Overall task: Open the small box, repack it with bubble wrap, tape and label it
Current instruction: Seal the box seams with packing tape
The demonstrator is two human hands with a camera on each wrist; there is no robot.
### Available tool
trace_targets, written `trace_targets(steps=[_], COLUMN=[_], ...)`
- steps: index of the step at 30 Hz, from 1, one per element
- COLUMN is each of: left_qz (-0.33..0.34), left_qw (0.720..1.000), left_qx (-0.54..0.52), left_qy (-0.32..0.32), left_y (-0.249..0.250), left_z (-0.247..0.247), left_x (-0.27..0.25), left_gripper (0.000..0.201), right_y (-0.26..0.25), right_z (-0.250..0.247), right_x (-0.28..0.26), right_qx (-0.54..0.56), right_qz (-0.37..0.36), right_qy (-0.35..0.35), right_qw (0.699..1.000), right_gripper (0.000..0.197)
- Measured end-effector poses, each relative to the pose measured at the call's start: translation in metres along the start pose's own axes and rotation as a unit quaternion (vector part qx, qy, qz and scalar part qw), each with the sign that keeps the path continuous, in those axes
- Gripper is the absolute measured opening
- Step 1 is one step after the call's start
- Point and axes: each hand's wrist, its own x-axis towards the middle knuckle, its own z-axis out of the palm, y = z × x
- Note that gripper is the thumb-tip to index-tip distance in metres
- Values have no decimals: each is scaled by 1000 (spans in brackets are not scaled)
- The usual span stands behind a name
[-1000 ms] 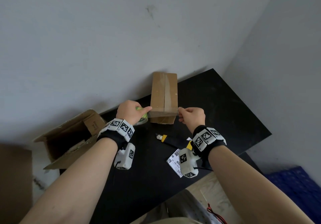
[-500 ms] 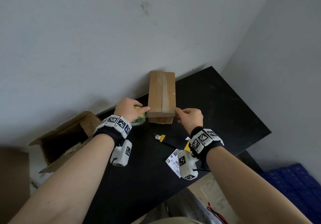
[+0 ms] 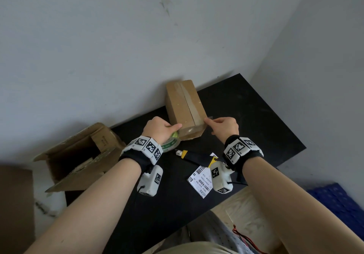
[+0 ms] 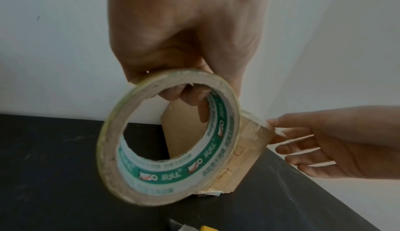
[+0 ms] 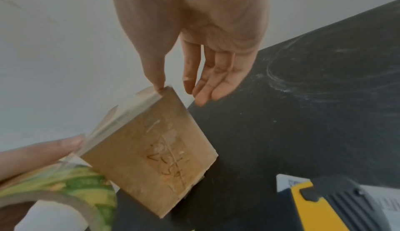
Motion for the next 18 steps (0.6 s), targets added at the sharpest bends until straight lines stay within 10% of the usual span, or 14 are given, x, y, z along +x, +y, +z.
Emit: trace_targets(steps=[4,7,11,18], left_qz=[-19,-20,-29,-51], left_qw=[1000,1000,999,991], left_qx=[9,18,12,-97], left_qy=[-7,-6,-16,-77], left_y=[-2,-6,-6,-19], left_z=[1,-3,-5,-20], left_x=[-2,-4,-6,-8], left_gripper=[53,54,55,33], right_y=[-3,-9,-18,-1], right_z=[-4,0,26,49], right_x=[2,-10,-34,-33], right_qx=[-46,-119,-262,-385], right_qz=[17,-118,-417,-489], right_qy=[-7,47,-15,-93], right_qw=[999,985,870,777], right_gripper=[79,65,48,56])
